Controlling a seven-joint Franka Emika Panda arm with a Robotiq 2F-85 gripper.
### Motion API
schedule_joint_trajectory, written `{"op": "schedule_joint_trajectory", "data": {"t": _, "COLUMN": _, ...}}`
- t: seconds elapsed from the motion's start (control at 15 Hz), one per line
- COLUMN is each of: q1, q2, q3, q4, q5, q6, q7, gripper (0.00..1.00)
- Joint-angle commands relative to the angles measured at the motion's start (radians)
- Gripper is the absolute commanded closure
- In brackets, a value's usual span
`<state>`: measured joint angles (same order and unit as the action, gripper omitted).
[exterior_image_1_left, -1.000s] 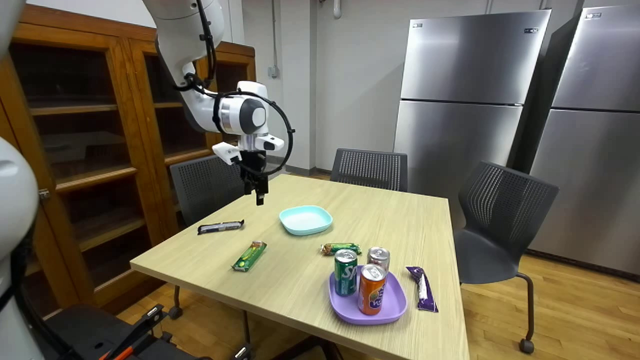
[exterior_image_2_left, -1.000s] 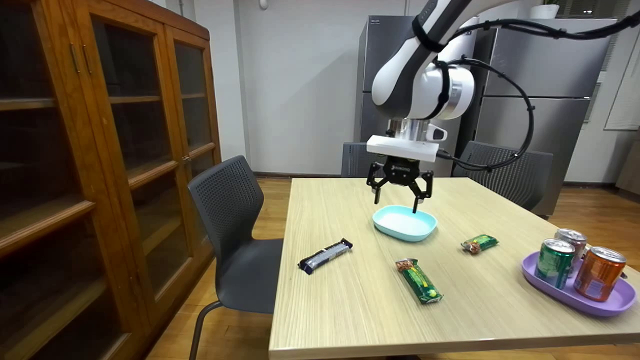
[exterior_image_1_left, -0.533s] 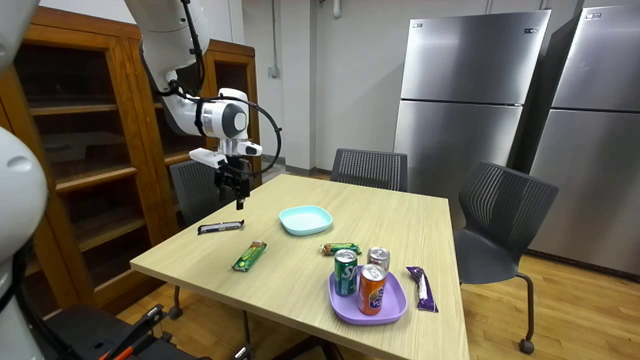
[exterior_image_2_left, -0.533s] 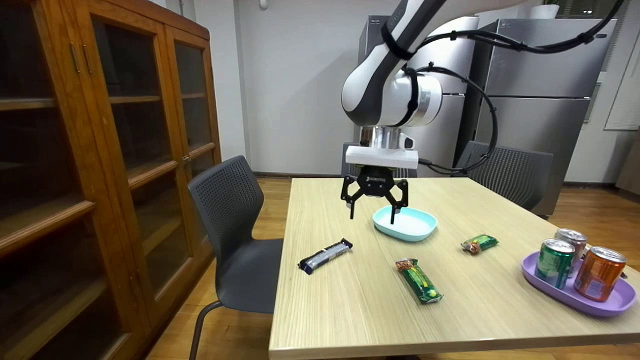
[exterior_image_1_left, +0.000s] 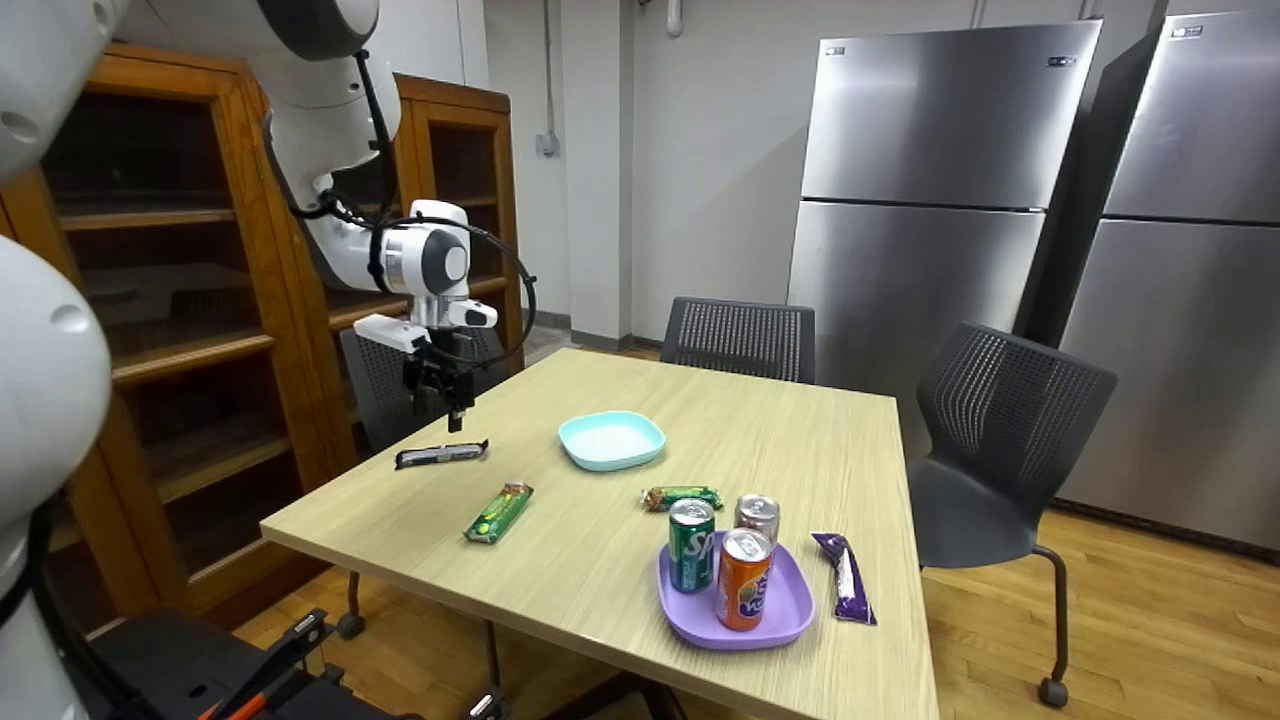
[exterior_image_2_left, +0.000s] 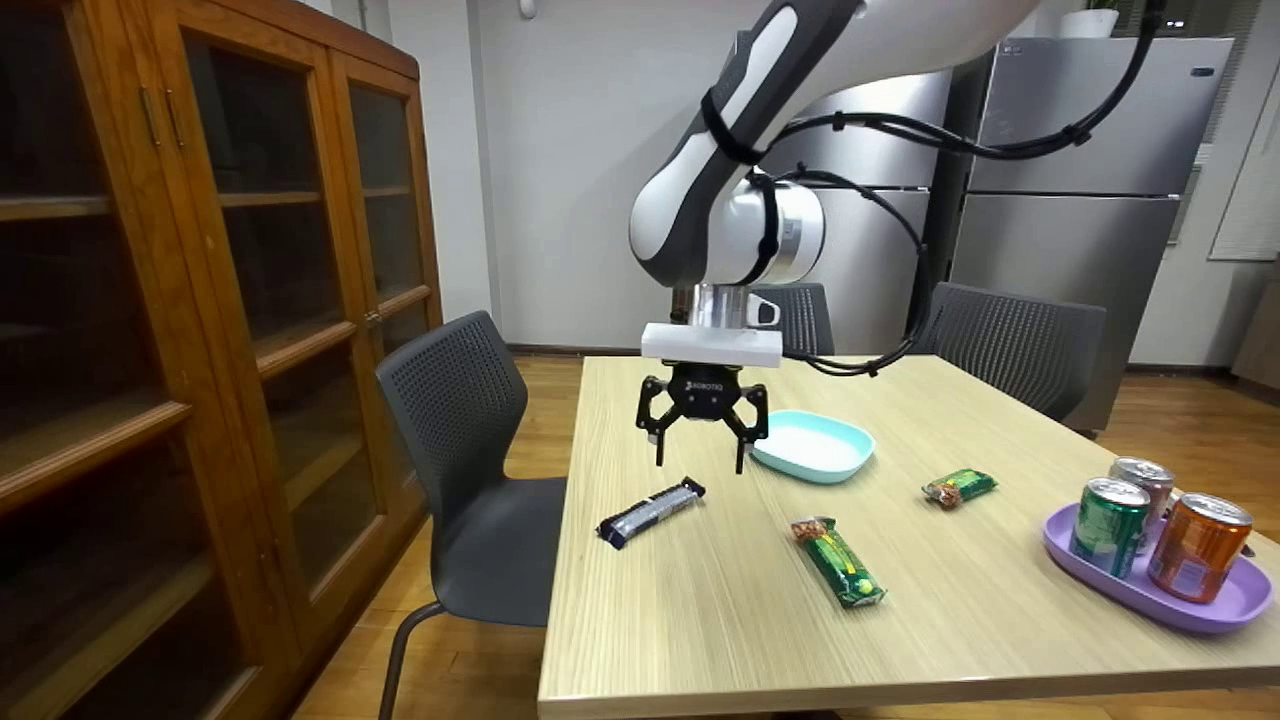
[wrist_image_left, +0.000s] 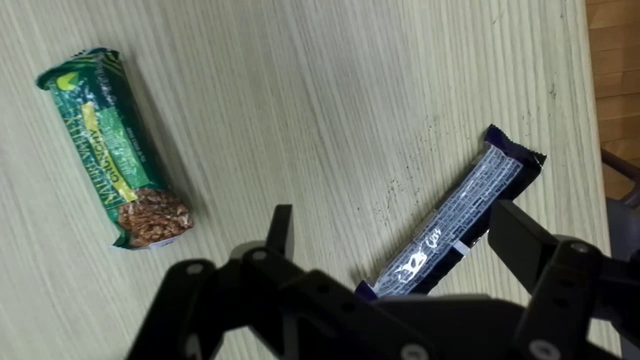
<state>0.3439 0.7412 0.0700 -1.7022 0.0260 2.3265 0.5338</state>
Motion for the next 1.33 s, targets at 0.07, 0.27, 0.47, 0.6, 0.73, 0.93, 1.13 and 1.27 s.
{"op": "schedule_joint_trajectory", "data": {"t": 0.07, "q1": 0.056, "q2": 0.108, "q3": -0.021, "q4": 0.135, "q5": 0.016, "q6": -0.028, "q7": 0.095, "gripper": 0.00}}
{"op": "schedule_joint_trajectory", "data": {"t": 0.27, "q1": 0.080, "q2": 0.170, "q3": -0.033, "q4": 0.197, "q5": 0.025, "q6": -0.018, "q7": 0.188, "gripper": 0.00}}
{"op": "schedule_joint_trajectory", "data": {"t": 0.47, "q1": 0.094, "q2": 0.227, "q3": -0.043, "q4": 0.258, "q5": 0.027, "q6": -0.016, "q7": 0.273, "gripper": 0.00}}
{"op": "schedule_joint_trajectory", "data": {"t": 0.6, "q1": 0.097, "q2": 0.268, "q3": -0.046, "q4": 0.305, "q5": 0.032, "q6": -0.016, "q7": 0.324, "gripper": 0.00}}
{"op": "schedule_joint_trajectory", "data": {"t": 0.73, "q1": 0.097, "q2": 0.303, "q3": -0.048, "q4": 0.348, "q5": 0.031, "q6": -0.018, "q7": 0.364, "gripper": 0.00}}
{"op": "schedule_joint_trajectory", "data": {"t": 0.93, "q1": 0.092, "q2": 0.350, "q3": -0.047, "q4": 0.411, "q5": 0.029, "q6": -0.016, "q7": 0.400, "gripper": 0.00}}
{"op": "schedule_joint_trajectory", "data": {"t": 1.13, "q1": 0.090, "q2": 0.390, "q3": -0.048, "q4": 0.468, "q5": 0.027, "q6": -0.021, "q7": 0.423, "gripper": 0.00}}
{"op": "schedule_joint_trajectory", "data": {"t": 1.27, "q1": 0.089, "q2": 0.409, "q3": -0.047, "q4": 0.498, "q5": 0.026, "q6": -0.023, "q7": 0.433, "gripper": 0.00}}
